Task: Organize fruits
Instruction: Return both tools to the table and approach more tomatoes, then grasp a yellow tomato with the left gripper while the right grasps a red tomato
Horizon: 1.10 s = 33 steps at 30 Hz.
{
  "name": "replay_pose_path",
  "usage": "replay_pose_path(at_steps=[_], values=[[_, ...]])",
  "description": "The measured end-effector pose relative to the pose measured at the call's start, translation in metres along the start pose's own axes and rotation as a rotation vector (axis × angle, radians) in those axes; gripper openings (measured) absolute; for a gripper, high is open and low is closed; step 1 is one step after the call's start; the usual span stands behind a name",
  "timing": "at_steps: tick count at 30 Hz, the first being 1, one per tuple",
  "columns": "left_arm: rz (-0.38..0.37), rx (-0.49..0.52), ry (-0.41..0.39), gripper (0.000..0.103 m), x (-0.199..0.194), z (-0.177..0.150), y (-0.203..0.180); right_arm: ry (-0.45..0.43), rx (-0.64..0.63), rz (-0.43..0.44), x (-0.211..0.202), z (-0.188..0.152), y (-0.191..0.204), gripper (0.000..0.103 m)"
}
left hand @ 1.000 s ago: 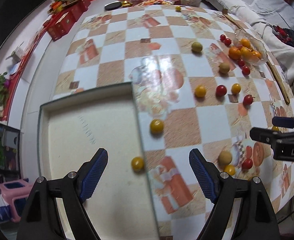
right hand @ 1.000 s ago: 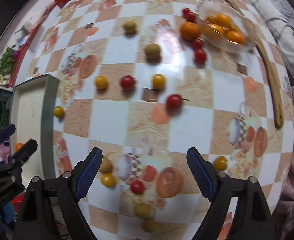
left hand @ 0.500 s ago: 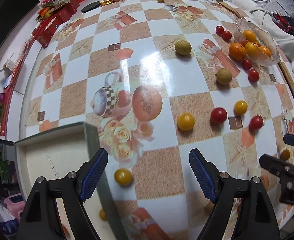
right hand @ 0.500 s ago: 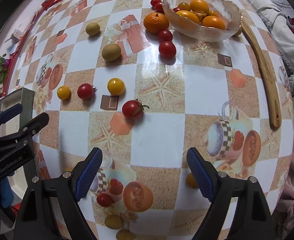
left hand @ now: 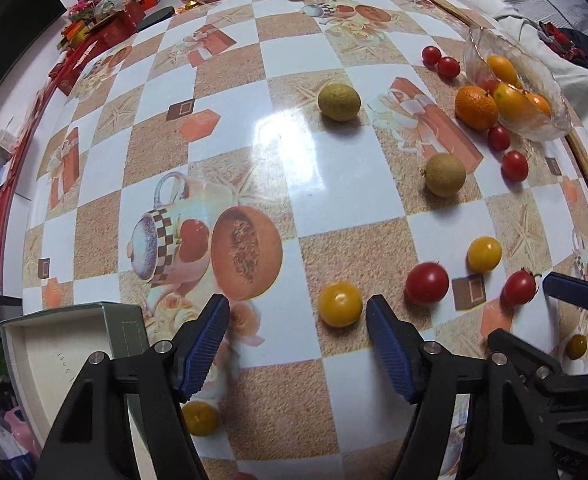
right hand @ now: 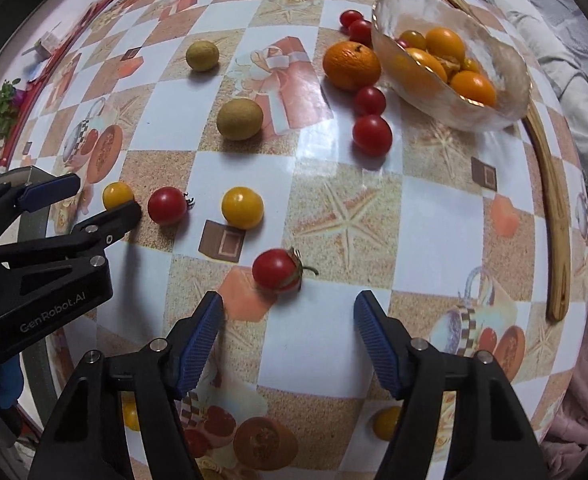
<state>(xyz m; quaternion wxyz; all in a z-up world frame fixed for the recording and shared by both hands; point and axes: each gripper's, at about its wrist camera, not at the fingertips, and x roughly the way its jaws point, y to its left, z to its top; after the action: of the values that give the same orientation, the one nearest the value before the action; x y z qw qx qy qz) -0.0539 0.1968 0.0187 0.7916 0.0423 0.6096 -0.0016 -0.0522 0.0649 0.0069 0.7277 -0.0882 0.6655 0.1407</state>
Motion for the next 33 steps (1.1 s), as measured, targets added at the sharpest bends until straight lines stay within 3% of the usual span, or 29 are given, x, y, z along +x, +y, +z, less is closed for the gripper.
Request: replay_pose_path(at_steps=[2, 5, 7, 8, 11, 12, 15, 21, 33], values=[[0.000, -0.006, -0.001, 0.071, 0.001, 0.002, 0.000, -0.007, -0.008, -0.008, 0.002, 0.005, 0.002, 0.069], [-0.024, -0.017, -0.002, 0.060, 0.001, 0.004, -0.002, -0.016, -0.017, -0.032, 0.004, 0.014, 0.008, 0.055], [-0.035, -0.013, -0.004, 0.051, 0.000, 0.004, -0.005, -0.019, -0.019, -0.041, 0.005, 0.019, 0.009, 0.039], [-0.040, -0.011, -0.006, 0.049, 0.000, 0.003, -0.007, -0.020, -0.019, -0.041, 0.006, 0.021, 0.009, 0.035], [-0.071, -0.011, -0.004, 0.024, -0.003, 0.001, -0.012, -0.020, -0.011, -0.019, 0.006, 0.025, 0.005, 0.033], [-0.068, -0.007, -0.002, 0.022, -0.004, 0.000, -0.014, -0.021, 0.001, -0.001, 0.005, 0.024, 0.001, 0.032], [-0.089, -0.030, -0.008, 0.022, -0.011, -0.004, -0.012, -0.030, 0.052, 0.067, -0.001, 0.023, -0.008, 0.032], [-0.130, -0.083, -0.043, 0.022, -0.040, -0.020, 0.005, -0.044, 0.062, 0.117, -0.017, 0.014, -0.008, 0.032], [-0.111, -0.186, -0.063, 0.022, -0.082, -0.067, 0.060, -0.049, 0.039, 0.135, -0.053, -0.022, -0.004, 0.032]])
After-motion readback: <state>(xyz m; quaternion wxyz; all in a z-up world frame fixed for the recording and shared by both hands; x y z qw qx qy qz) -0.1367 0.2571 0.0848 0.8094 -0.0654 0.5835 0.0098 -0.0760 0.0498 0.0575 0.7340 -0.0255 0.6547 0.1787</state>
